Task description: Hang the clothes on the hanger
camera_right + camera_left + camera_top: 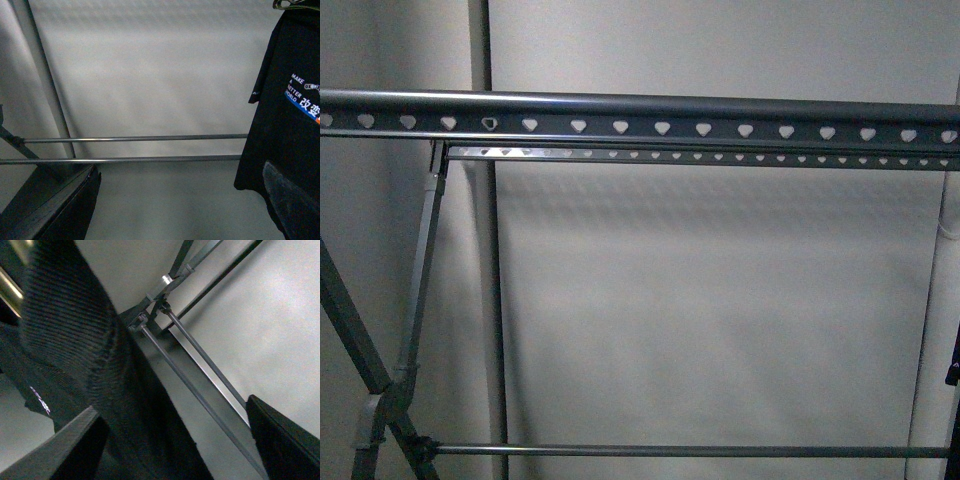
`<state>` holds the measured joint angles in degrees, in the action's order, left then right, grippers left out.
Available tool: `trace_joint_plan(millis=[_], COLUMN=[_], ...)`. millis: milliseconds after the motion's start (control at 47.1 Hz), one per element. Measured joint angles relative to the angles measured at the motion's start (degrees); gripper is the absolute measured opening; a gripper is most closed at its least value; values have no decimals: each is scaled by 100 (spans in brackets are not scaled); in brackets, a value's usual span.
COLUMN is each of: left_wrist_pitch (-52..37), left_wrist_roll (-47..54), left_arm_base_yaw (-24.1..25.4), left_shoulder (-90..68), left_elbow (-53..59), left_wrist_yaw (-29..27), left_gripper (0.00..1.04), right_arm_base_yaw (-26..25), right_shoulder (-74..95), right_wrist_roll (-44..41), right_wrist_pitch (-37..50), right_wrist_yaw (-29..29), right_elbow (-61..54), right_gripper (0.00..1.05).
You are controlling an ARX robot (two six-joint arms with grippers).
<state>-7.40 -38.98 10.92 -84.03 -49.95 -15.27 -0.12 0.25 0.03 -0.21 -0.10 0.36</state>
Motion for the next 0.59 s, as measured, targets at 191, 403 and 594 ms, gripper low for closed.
trace_joint_plan(millis=[191, 403, 594], left_wrist_pitch=[122, 216, 531], left_wrist_roll=[-15, -55, 308], left_arm_base_yaw=[111, 201, 216], left_shoulder=[-44, 127, 1191], left_elbow=[-22, 92, 850], left_wrist_yaw=[155, 710, 1945], left_gripper=[48, 23, 7], right_arm_base_yaw=[0, 0, 0], right_shoulder=[0, 0, 0], right_wrist_roll=[0, 0, 0], right_wrist_pitch=[0, 0, 0], right_wrist_yaw=[0, 0, -4], right_elbow=[0, 0, 0], right_gripper=[97, 97, 97])
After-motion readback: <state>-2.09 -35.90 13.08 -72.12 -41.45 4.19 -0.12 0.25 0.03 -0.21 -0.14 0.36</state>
